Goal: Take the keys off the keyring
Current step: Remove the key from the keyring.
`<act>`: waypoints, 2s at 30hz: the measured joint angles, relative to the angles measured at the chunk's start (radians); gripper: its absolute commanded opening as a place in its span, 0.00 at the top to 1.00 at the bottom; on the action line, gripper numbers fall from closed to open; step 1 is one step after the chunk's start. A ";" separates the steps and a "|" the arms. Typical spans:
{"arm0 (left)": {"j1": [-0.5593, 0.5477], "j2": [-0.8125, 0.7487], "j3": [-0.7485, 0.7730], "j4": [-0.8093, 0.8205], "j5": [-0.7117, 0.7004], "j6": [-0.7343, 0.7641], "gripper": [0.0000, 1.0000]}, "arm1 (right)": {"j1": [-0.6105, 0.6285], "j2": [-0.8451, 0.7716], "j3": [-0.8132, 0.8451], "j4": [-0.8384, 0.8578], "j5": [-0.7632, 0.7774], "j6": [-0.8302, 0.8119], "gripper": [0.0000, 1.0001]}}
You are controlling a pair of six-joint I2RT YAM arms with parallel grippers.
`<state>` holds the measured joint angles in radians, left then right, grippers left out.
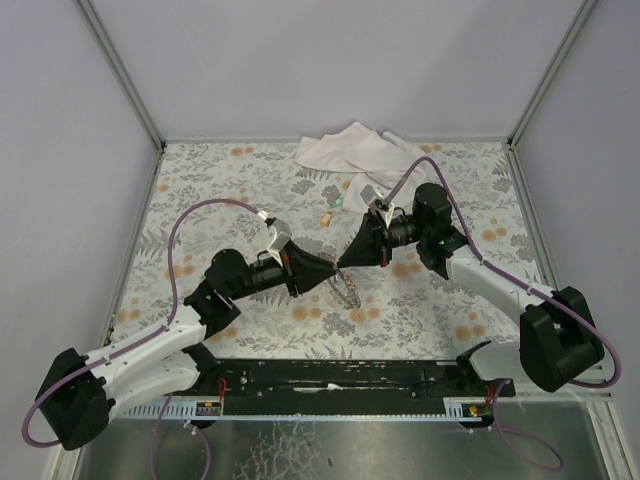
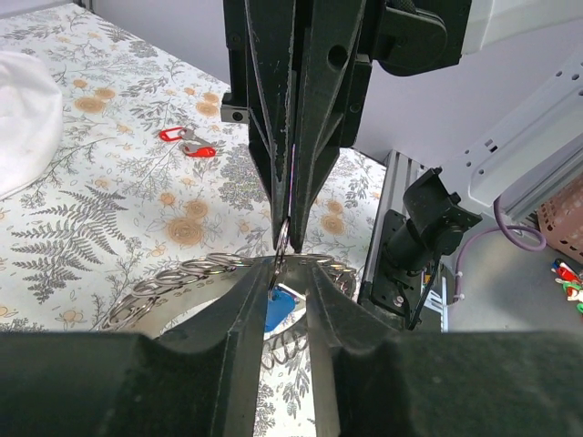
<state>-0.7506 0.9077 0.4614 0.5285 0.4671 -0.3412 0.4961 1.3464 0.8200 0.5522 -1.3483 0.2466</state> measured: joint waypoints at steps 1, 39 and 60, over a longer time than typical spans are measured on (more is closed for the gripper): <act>0.000 0.000 0.001 0.002 0.000 -0.001 0.82 | 0.000 0.000 0.000 0.000 0.000 0.000 1.00; 0.001 0.101 0.420 -0.705 -0.023 0.281 1.00 | 0.000 0.007 0.028 -0.136 0.003 -0.124 0.71; 0.001 0.284 0.716 -1.084 0.005 0.340 1.00 | 0.018 0.017 0.028 -0.040 0.003 -0.011 0.69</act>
<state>-0.7498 1.1919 1.1770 -0.5556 0.4725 -0.0010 0.5144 1.3636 0.8478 0.5121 -1.3457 0.2352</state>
